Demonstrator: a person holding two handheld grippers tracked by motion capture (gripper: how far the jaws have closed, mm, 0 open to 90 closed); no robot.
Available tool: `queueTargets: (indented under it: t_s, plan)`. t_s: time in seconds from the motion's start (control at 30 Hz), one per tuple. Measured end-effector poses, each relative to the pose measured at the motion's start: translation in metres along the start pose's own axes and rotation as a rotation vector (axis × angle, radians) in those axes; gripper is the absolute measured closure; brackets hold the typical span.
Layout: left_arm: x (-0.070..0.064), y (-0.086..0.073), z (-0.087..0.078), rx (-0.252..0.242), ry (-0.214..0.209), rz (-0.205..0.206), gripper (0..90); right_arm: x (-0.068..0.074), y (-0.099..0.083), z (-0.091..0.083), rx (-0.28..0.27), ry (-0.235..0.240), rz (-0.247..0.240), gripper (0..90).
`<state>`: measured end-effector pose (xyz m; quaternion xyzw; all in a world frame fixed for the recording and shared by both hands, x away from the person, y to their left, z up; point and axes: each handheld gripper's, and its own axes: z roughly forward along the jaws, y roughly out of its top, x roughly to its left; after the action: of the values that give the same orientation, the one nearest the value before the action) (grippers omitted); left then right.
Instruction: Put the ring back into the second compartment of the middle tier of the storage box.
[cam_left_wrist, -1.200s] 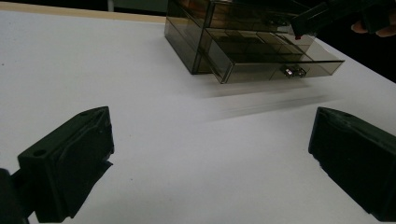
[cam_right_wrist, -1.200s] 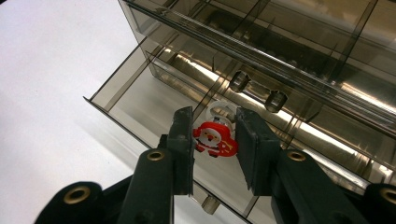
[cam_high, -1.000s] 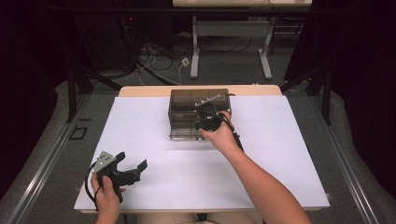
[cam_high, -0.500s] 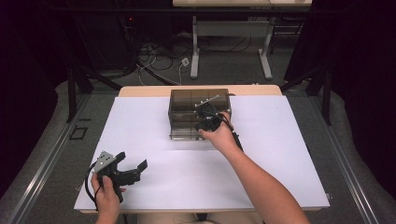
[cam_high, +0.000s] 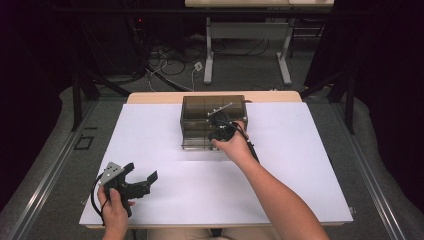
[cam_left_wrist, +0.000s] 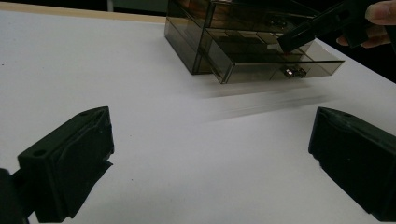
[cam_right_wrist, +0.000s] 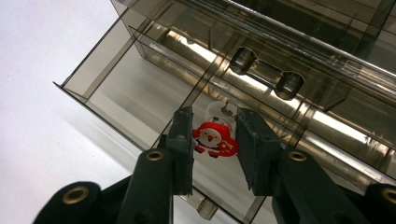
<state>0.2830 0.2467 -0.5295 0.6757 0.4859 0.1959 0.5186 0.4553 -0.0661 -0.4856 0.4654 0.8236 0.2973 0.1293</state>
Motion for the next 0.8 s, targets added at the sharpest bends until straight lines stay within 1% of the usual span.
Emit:
queueTargets:
  t_s: [0.2,0.3,0.33,0.47,0.53,0.63,0.67,0.7,0.73,0.8]
  plan:
    - [0.0,0.0,0.0001,-0.001,-0.002,-0.001,0.3,-0.0006,0.0002,0.0008,0.003,-0.002,0.002,67.7]
    - [0.0002,0.0,0.0001,-0.003,-0.002,-0.004,0.3,-0.001,0.0001,0.0013,0.0,0.001,0.002,67.6]
    - [0.0002,0.0,0.0001,-0.004,-0.001,-0.005,0.3,-0.001,-0.0002,0.002,-0.009,0.004,0.004,67.5]
    - [0.0002,-0.0001,0.0001,-0.004,-0.002,-0.007,0.3,-0.001,-0.0001,0.0022,-0.009,0.004,0.003,66.6]
    - [0.0003,-0.0001,0.0003,-0.002,-0.002,-0.006,0.3,-0.0011,-0.0001,0.0019,-0.011,0.009,0.003,65.5]
    - [0.0002,-0.0001,0.0007,-0.001,-0.003,-0.006,0.3,-0.001,0.0003,0.0003,-0.001,0.003,0.002,62.2]
    - [0.0001,-0.0001,0.0008,-0.001,-0.004,-0.006,0.3,-0.0011,0.0003,-0.0002,-0.004,0.002,0.001,60.6]
    - [0.0,-0.0002,0.0008,0.0,-0.005,-0.007,0.3,-0.0009,0.0001,0.0001,-0.022,0.005,0.01,59.5]
    - [-0.0001,-0.0002,0.0007,0.001,-0.004,-0.005,0.3,-0.0012,0.0001,0.0,-0.028,0.013,0.008,58.9]
    - [0.0,-0.0002,0.0005,0.0,-0.005,-0.006,0.3,-0.0014,0.0003,-0.0018,-0.026,0.005,0.008,56.8]
